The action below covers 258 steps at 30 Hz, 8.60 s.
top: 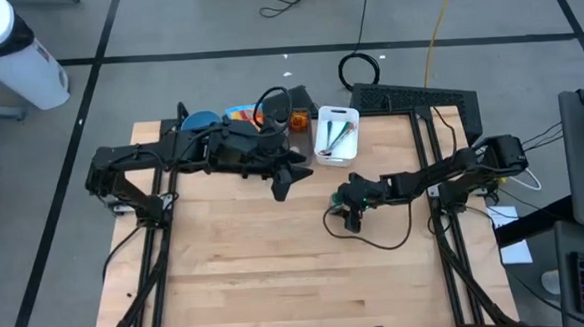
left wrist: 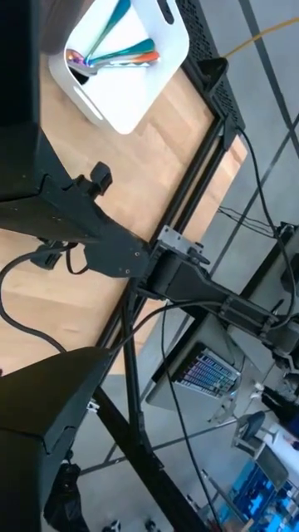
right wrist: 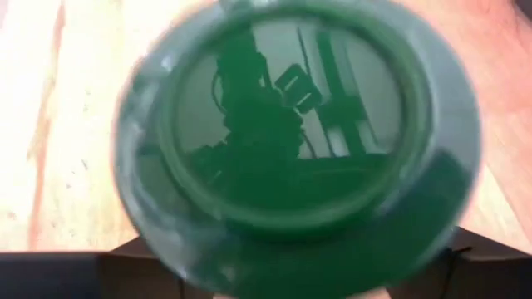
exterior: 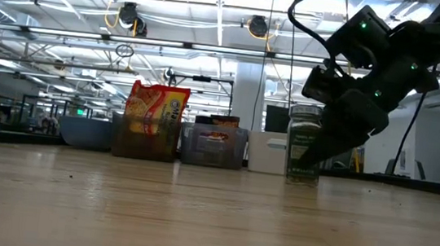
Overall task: Pick & Place Food Item
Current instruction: Put the green seasoning bottle into the right black bin
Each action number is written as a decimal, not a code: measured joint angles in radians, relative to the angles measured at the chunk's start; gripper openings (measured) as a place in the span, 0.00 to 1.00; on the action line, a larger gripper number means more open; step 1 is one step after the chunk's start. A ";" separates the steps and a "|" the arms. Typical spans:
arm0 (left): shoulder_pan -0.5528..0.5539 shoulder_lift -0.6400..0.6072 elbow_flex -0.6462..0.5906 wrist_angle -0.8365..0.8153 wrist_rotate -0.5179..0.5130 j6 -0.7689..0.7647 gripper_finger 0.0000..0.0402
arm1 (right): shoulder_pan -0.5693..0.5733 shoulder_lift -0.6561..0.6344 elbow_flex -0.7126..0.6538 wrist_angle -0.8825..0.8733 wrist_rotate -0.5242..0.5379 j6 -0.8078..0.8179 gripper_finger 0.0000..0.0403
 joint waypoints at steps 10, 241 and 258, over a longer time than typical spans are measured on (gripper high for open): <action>0.000 0.000 0.000 -0.010 0.000 -0.003 0.57 | -0.005 0.000 -0.002 0.033 -0.087 0.026 0.73; -0.003 0.158 0.000 0.182 0.227 0.086 0.57 | 0.090 -0.403 0.291 -0.225 -0.260 0.034 0.47; -0.014 0.184 0.002 0.121 0.151 0.106 0.57 | 0.058 -0.401 0.290 -0.203 -0.263 0.042 0.47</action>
